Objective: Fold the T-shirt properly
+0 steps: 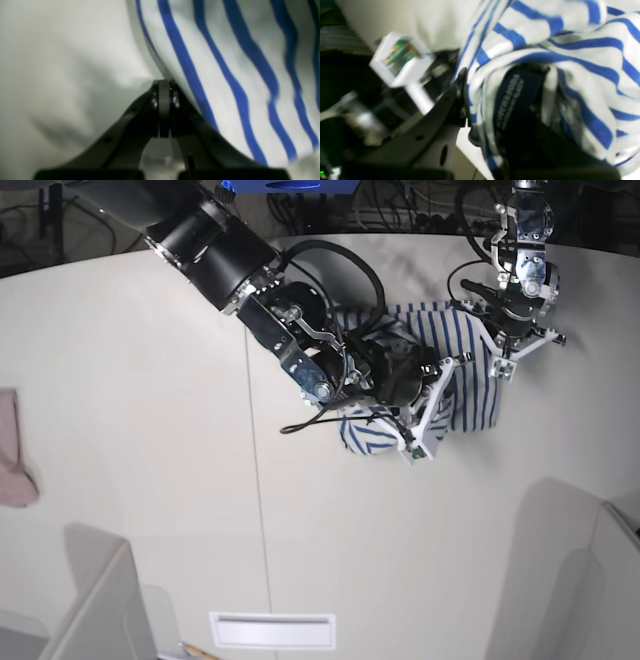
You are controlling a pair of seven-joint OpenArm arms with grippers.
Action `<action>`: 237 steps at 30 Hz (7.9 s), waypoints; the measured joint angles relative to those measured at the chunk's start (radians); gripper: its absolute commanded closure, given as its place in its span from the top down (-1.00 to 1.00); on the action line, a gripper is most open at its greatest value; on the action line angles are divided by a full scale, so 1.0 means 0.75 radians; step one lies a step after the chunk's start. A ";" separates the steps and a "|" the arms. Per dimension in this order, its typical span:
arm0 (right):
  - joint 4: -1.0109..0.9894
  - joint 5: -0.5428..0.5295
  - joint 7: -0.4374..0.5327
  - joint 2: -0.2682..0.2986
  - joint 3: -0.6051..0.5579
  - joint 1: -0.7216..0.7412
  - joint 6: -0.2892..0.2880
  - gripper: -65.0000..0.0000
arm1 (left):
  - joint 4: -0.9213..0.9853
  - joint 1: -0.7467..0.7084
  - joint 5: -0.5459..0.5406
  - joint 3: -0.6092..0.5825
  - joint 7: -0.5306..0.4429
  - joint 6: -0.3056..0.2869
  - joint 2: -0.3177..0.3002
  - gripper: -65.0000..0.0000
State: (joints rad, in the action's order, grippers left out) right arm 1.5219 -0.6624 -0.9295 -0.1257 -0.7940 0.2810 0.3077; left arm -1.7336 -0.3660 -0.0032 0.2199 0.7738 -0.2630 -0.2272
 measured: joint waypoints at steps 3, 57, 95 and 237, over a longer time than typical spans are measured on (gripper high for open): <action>-0.005 0.004 -0.005 0.000 -0.030 -0.003 0.000 -1.00 | -0.025 -0.039 0.009 0.115 0.057 0.001 0.002 -1.00; 0.310 -0.240 0.301 0.224 -0.463 0.198 0.156 -0.36 | 0.013 -0.007 0.009 0.807 0.061 -0.001 -0.055 -1.00; 0.012 0.595 0.127 0.116 -0.554 0.050 0.208 -0.27 | 0.014 -0.011 0.003 0.805 0.062 -0.004 -0.053 -1.00; 0.578 0.594 0.371 0.578 0.080 -0.584 0.303 0.04 | -0.234 0.057 -0.992 0.719 0.457 -0.208 0.039 0.97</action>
State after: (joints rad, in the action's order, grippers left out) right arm 1.9556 -0.2169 -0.6514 0.3080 -0.7341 -0.1570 0.5346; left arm -1.9091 -0.3233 -0.7475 0.7593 1.1164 -0.4191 -0.1982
